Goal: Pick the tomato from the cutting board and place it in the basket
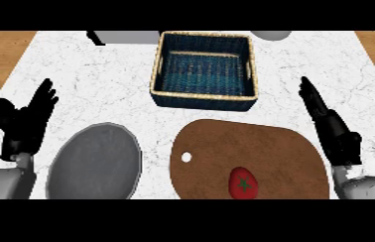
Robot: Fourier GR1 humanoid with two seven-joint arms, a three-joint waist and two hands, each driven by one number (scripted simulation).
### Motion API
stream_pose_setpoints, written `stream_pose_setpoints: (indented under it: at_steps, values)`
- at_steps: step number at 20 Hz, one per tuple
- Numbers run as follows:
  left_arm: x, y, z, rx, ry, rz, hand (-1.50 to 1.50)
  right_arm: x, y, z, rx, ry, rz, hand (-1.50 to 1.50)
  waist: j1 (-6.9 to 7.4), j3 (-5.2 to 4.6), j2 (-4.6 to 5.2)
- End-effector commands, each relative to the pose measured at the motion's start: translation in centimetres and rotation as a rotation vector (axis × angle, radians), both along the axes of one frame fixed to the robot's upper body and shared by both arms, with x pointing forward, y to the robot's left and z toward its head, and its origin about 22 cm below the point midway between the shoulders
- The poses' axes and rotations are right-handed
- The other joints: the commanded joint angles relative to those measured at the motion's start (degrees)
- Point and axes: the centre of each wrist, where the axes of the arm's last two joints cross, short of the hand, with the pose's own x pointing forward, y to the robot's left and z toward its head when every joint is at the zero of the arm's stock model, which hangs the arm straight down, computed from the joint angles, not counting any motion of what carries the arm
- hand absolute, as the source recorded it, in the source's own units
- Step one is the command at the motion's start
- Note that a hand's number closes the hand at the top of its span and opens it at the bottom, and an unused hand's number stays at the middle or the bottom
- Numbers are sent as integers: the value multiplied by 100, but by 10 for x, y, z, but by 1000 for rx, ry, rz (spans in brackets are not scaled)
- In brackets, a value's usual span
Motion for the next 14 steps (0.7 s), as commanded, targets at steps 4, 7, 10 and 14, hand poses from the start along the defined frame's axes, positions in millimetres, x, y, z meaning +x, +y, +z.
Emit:
stream_pose_setpoints:
  at_steps: [4,7,10,14]
  values:
    - [-9,-32,4,-81,-201,-33,0,-51,32,14,141,-138,-174,150,-347,-25,-268]
    - [-9,-76,-1,-178,-269,-120,0,-67,66,33,0,-276,70,150,-286,-59,-291]
    - [-14,-94,-1,-189,-297,-178,0,-84,121,4,-10,-251,-24,-150,-112,-53,-202]
    - [-25,-94,0,-191,-305,-149,0,-99,155,-13,35,-230,-307,-150,-179,-54,-240]
